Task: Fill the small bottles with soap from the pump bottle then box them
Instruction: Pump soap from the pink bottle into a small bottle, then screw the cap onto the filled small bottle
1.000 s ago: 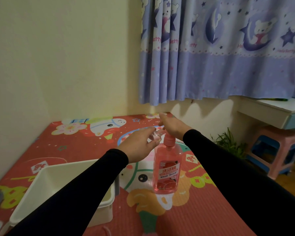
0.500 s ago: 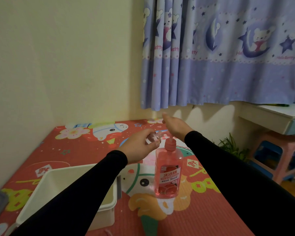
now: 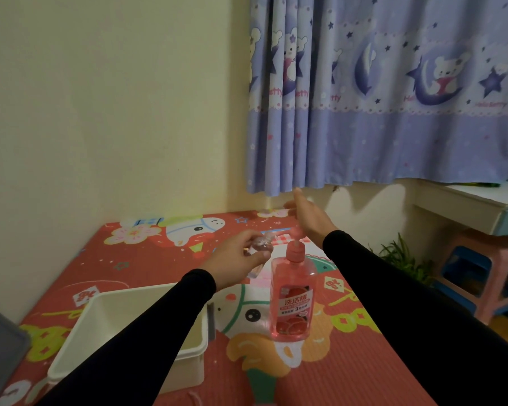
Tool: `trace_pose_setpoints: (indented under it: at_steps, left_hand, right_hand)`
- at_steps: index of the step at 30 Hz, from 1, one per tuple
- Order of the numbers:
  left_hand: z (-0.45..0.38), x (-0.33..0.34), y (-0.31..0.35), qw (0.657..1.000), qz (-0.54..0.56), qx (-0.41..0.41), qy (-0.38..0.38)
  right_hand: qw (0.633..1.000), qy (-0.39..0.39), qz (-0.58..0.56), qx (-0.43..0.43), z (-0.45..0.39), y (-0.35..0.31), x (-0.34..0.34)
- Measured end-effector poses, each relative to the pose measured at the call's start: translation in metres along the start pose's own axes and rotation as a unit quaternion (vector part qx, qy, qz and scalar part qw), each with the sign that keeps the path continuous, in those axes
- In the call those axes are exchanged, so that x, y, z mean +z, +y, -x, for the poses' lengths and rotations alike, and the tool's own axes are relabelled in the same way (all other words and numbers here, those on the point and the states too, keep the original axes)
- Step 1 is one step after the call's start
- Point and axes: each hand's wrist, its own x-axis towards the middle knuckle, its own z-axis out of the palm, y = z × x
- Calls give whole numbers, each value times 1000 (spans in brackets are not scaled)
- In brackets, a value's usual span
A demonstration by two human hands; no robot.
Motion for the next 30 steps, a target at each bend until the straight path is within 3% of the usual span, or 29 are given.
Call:
trace_pose_setpoints:
  at_steps: [8, 14, 20, 25, 30]
  left_hand:
    - [20, -12, 5, 998, 41, -3, 41]
    - [51, -27, 8, 996, 60, -7, 63]
    - [89, -36, 11, 993, 69, -17, 90]
    - [121, -40, 5, 991, 85, -29, 101]
    - [148, -42, -2, 991, 79, -35, 106]
  right_hand:
    - [991, 24, -21, -132, 29, -12, -7]
    - [970, 43, 50, -232, 71, -26, -3]
    - [956, 0, 115, -271, 111, -10, 12]
    - [939, -79, 181, -283, 149, 18, 34]
    - [903, -151, 256, -311, 180, 47, 59]
